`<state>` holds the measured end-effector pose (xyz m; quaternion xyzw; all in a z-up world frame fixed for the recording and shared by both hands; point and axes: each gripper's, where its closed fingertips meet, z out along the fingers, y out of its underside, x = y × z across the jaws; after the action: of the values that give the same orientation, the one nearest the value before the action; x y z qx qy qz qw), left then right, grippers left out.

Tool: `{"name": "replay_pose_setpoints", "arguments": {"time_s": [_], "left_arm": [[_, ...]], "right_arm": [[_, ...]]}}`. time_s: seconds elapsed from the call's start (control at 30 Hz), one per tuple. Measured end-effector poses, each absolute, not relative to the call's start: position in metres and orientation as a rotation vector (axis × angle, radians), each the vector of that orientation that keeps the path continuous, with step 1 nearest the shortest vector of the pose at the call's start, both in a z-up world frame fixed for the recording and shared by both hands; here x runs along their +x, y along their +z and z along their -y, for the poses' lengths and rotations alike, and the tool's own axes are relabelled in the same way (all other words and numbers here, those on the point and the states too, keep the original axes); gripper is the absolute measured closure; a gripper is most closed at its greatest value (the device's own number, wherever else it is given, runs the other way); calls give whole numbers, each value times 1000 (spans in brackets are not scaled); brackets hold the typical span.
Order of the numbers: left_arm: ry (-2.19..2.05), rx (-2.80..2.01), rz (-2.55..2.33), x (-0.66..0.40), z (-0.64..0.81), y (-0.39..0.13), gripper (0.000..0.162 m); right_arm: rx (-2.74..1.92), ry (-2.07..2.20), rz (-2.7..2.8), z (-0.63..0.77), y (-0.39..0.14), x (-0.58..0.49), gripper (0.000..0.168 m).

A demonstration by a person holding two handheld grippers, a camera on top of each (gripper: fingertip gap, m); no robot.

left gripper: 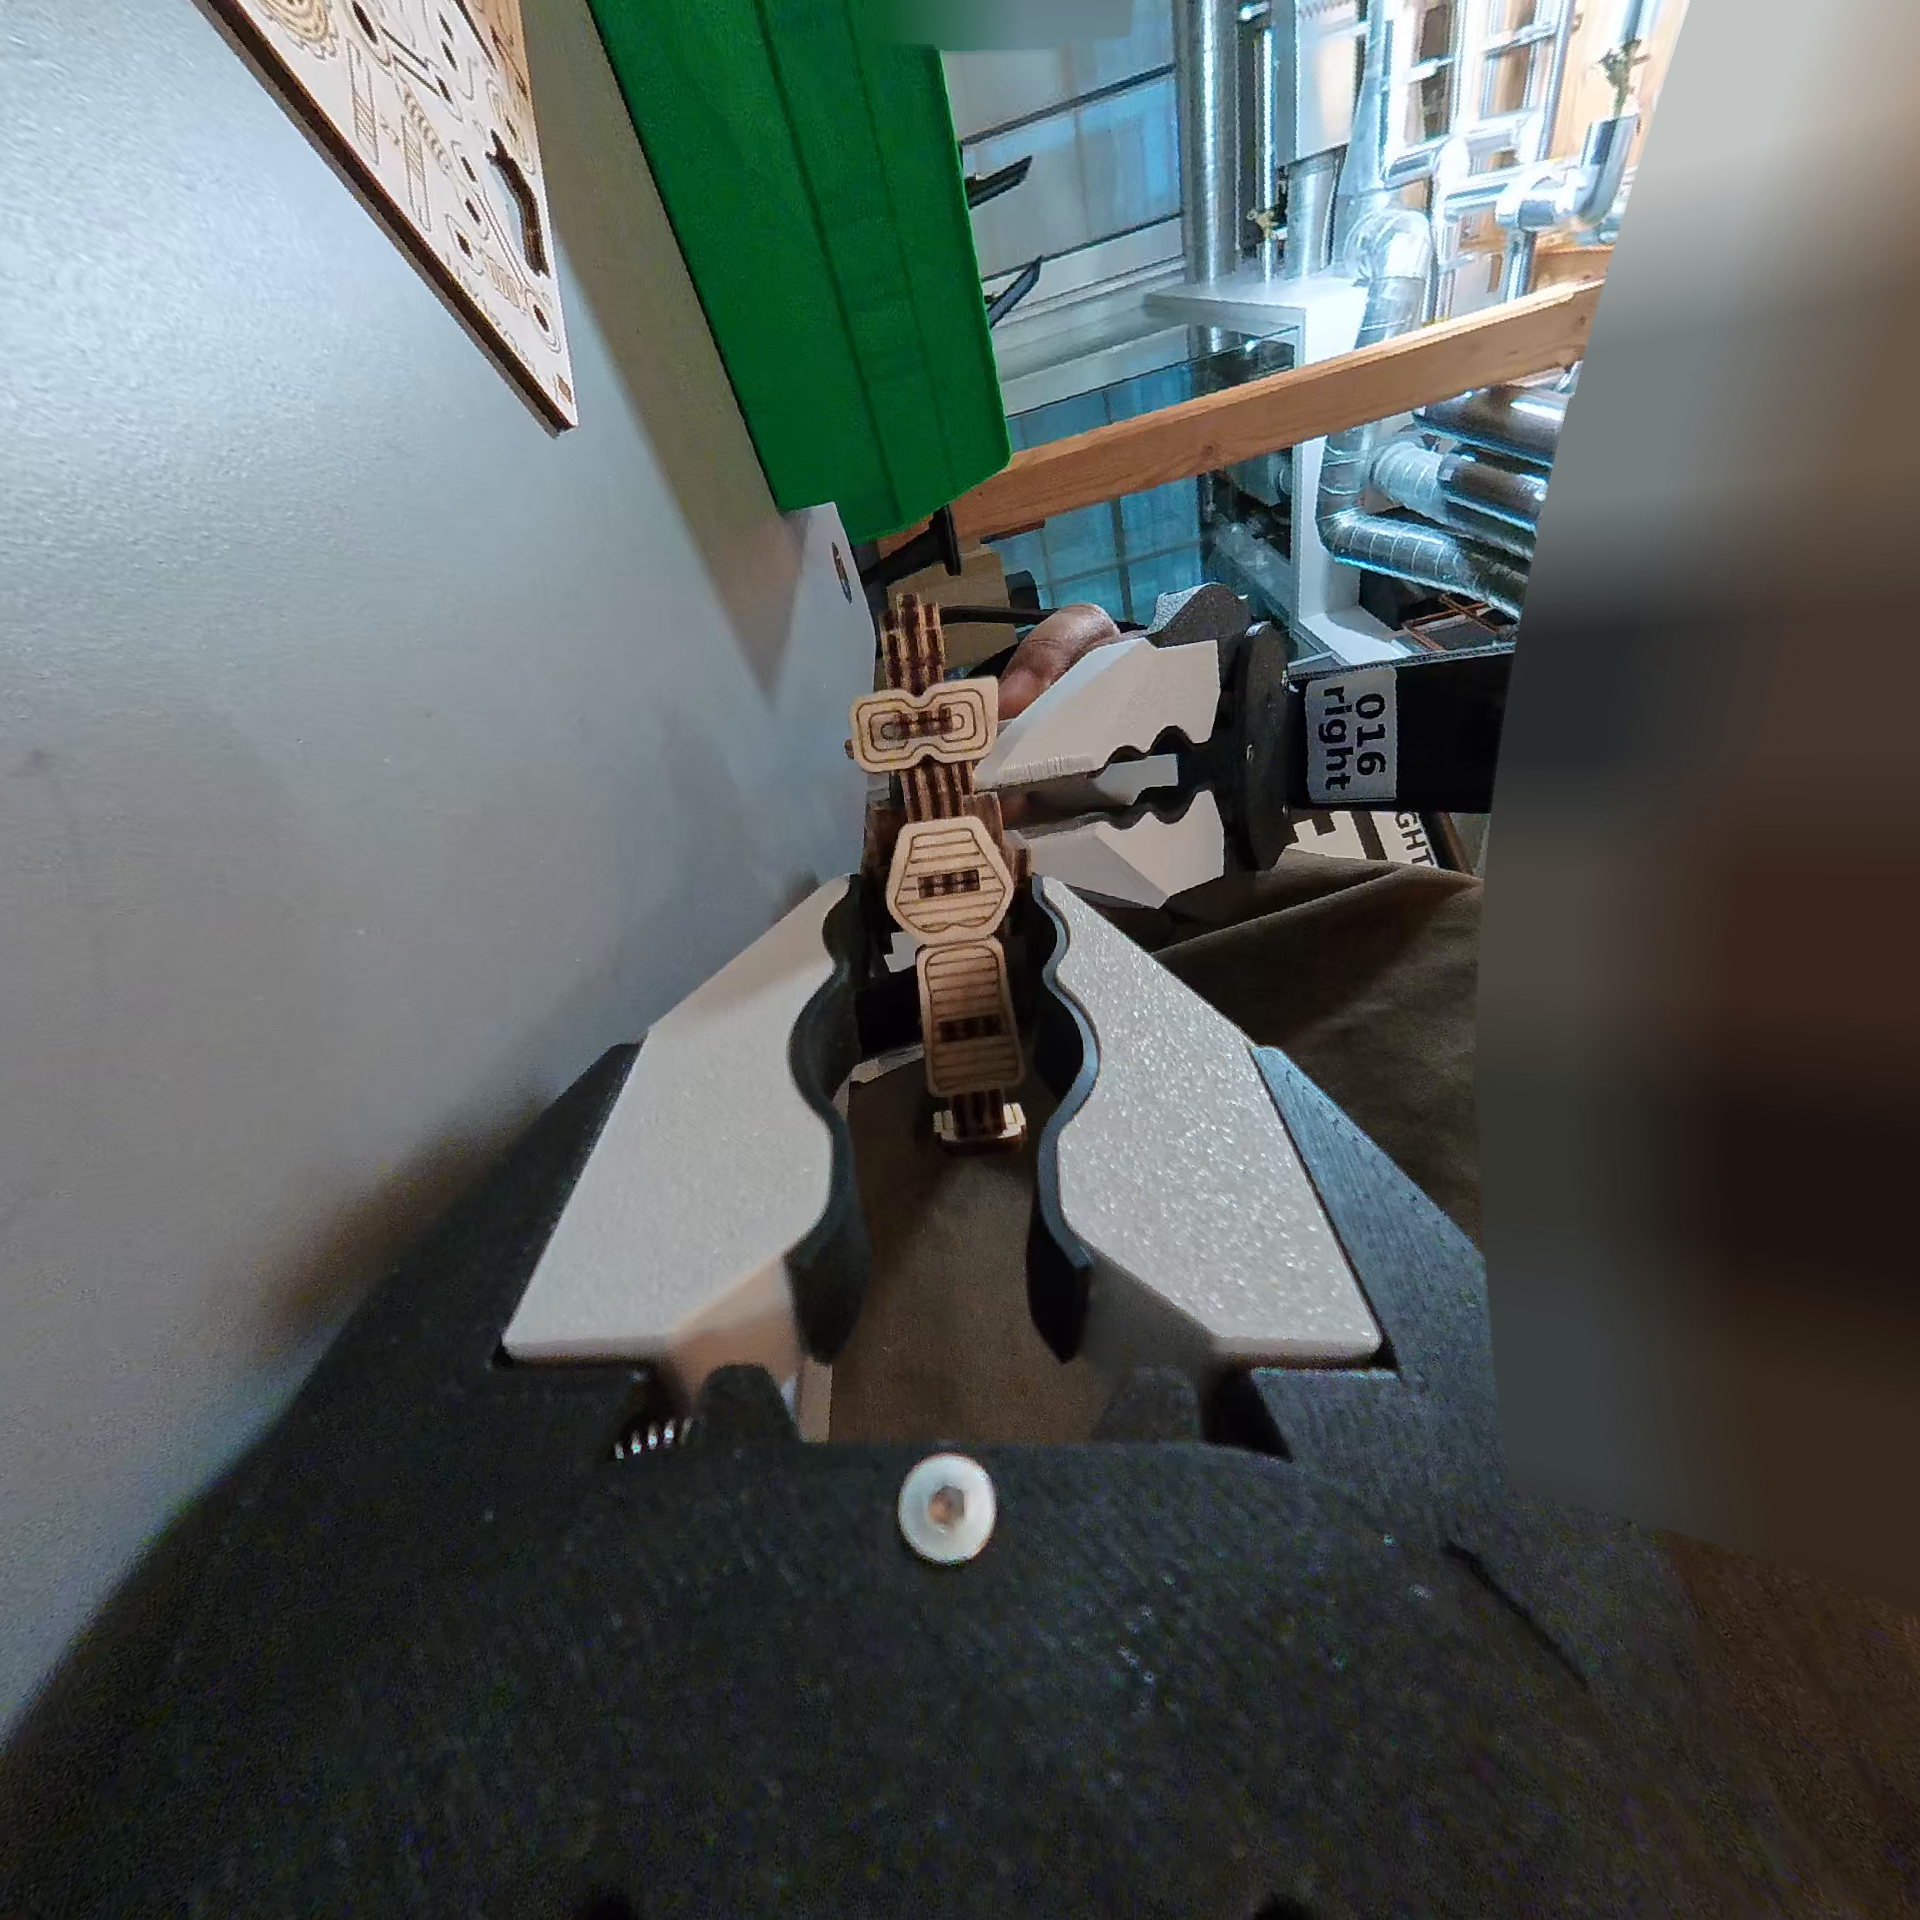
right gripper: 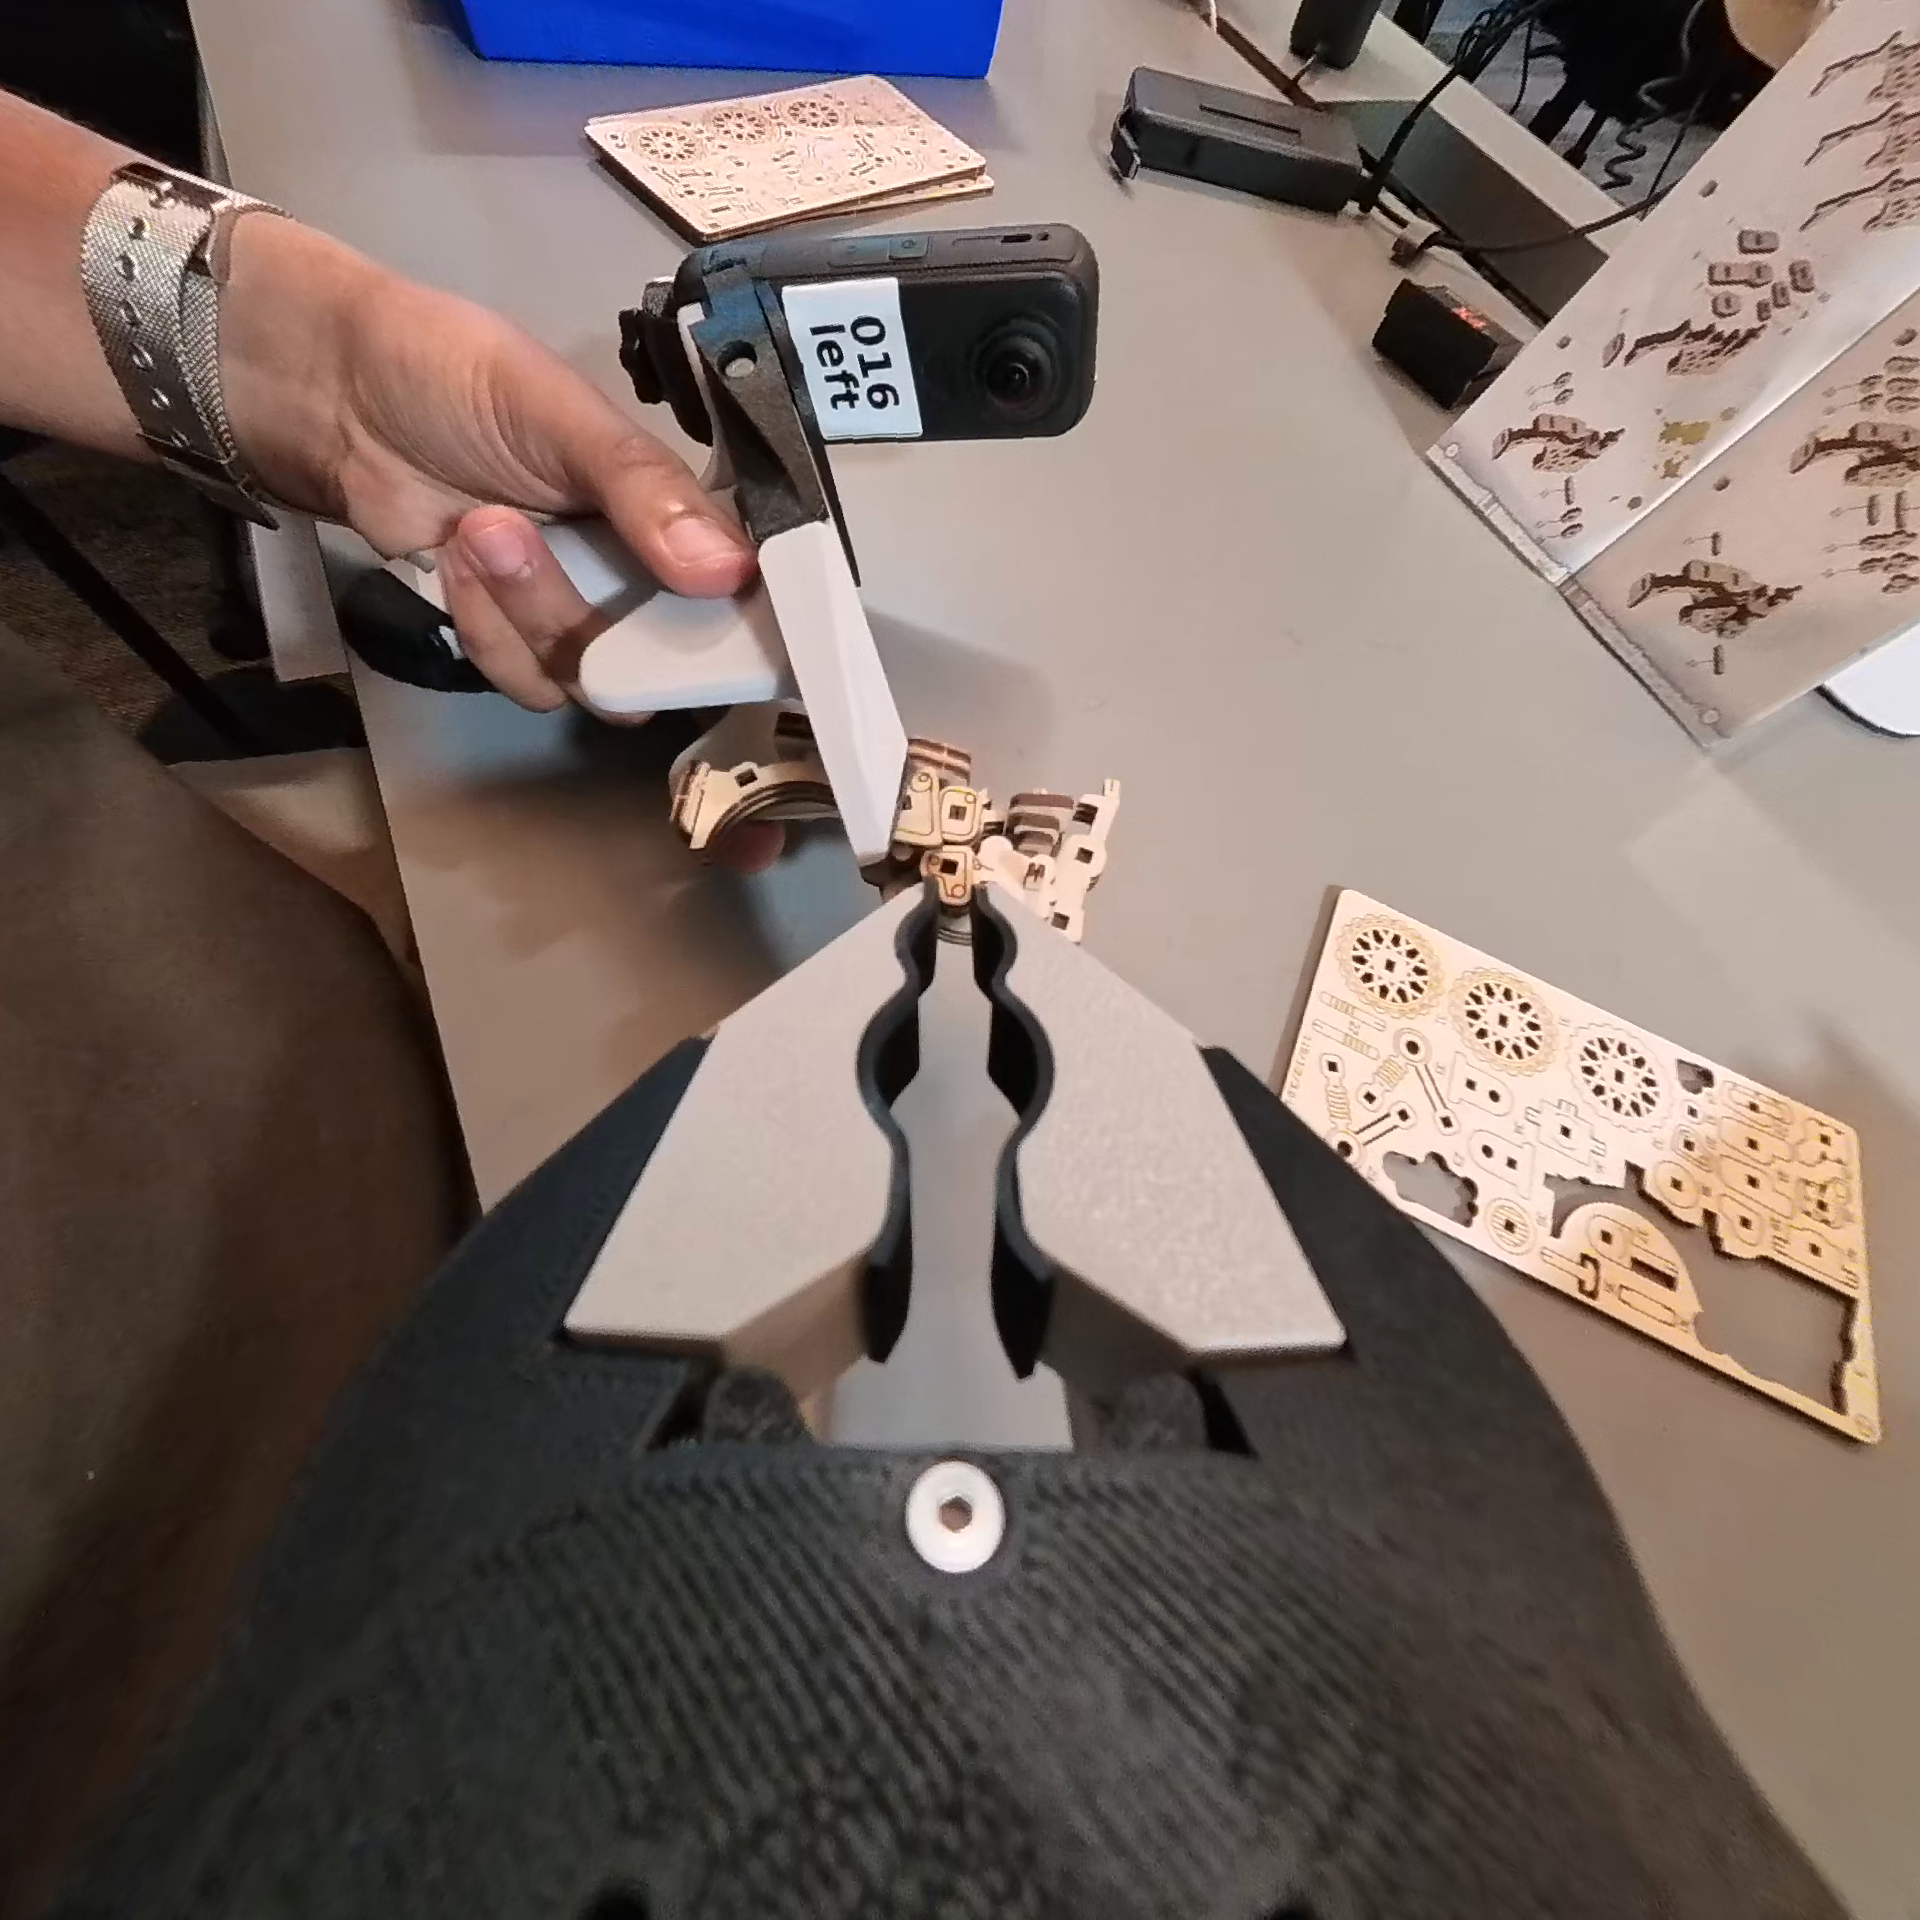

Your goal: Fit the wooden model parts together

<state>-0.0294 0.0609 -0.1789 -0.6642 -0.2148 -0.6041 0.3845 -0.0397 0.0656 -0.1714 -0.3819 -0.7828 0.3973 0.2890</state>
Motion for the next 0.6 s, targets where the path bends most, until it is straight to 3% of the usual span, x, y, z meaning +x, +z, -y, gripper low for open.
{"name": "replay_pose_setpoints", "arguments": {"time_s": [0.23, 0.6], "left_arm": [[-1542, -1684, 552, -30, -61, -178, 135], [-1483, -1635, 558, -40, -64, -173, 134]], "right_arm": [[-1019, 1062, 2079, -66, -171, -41, 163], [-1277, 1370, 1877, -86, -155, -49, 141]]}}
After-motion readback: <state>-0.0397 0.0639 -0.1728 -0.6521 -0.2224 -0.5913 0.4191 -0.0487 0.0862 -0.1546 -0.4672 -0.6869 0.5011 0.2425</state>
